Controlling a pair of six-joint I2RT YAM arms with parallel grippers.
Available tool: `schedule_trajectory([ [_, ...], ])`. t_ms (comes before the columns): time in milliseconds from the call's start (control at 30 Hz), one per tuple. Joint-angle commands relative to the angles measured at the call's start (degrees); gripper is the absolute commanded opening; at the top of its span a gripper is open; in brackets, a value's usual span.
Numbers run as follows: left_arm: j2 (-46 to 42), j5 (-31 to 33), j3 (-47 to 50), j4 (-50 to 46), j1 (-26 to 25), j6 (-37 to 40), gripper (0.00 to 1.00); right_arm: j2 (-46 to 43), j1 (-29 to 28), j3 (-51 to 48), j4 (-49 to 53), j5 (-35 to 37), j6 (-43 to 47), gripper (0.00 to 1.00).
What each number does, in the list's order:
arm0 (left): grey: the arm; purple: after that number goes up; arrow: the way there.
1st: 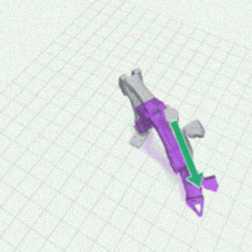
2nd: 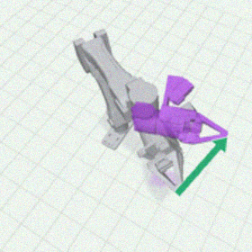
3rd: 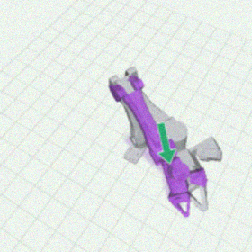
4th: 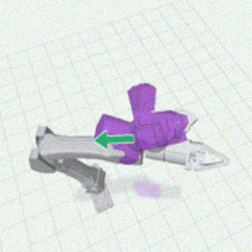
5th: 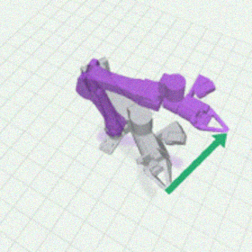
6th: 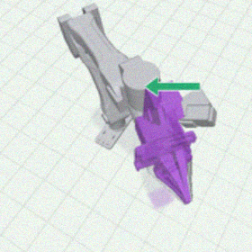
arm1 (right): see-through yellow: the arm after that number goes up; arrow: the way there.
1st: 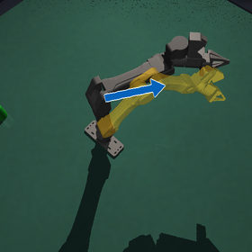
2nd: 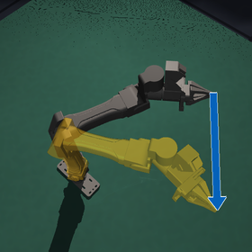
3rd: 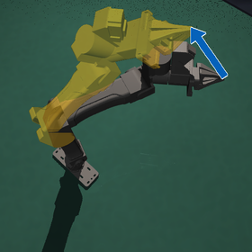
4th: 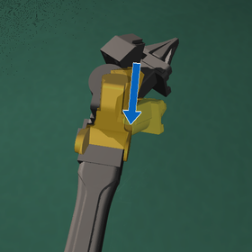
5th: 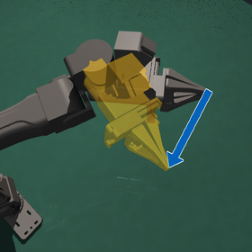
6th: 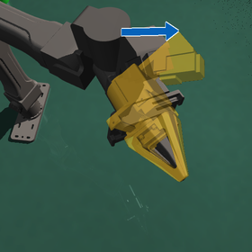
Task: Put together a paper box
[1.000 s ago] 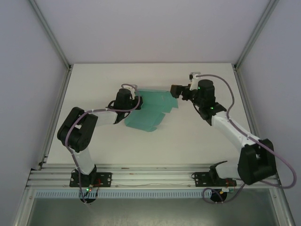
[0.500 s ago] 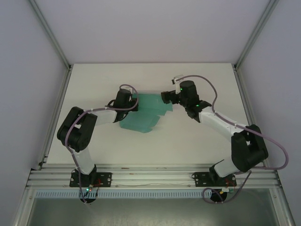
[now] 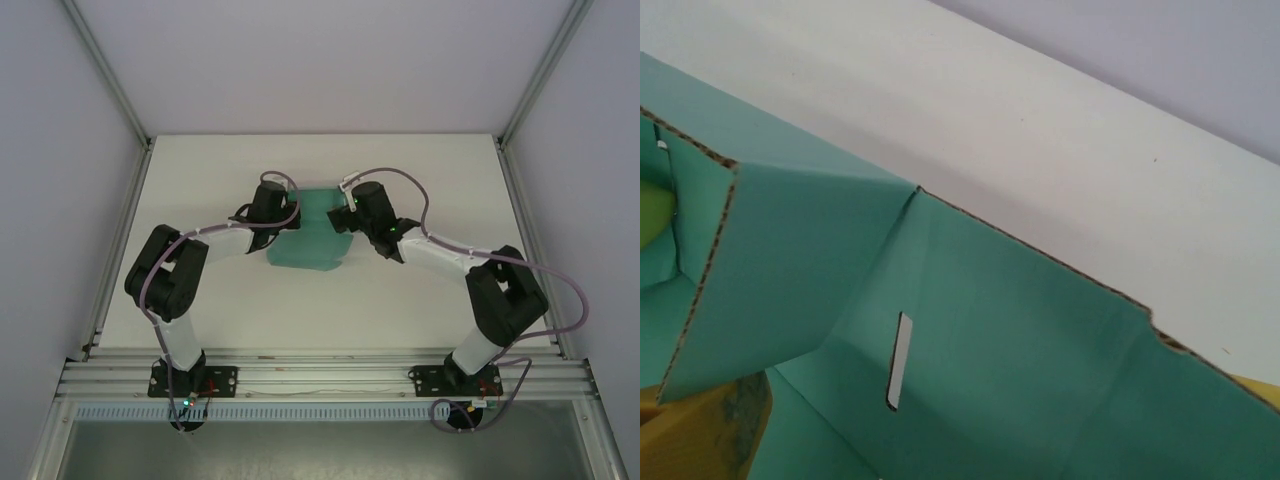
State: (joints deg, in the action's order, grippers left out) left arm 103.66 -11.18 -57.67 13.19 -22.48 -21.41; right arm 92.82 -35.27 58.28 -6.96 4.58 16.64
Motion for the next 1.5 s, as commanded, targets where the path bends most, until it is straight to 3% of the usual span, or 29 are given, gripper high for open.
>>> schedule_trajectory([
  [0,0.0,-2.2,-0.4,2.6,-0.6,0.9,0.0,1.4,-0.1,0.8,-4.0,3.6,-2.0,1.0],
  [200,0.0,0.8,-0.4,1.8,-0.6,-0.4,0.0,-1.3,-0.2,-1.2,-3.8,8.9,-2.9,1.0],
  [367,-0.3,3.9,-0.8,0.6,-0.5,-0.5,0.0,-9.0,-0.2,-6.0,0.5,8.4,-4.9,1.0],
  [700,-1.7,2.2,-0.6,1.8,0.6,-0.5,0.0,-21.6,1.1,-14.7,11.2,10.6,-13.8,1.0],
  [1133,-1.5,-3.1,-0.4,3.5,1.9,-1.5,0.0,-14.5,5.6,-14.0,7.0,6.1,-20.0,1.0],
  [1467,-0.5,-4.0,-1.2,2.9,1.9,-2.0,0.0,-9.7,5.7,-10.1,-0.4,-9.4,-18.2,1.0],
])
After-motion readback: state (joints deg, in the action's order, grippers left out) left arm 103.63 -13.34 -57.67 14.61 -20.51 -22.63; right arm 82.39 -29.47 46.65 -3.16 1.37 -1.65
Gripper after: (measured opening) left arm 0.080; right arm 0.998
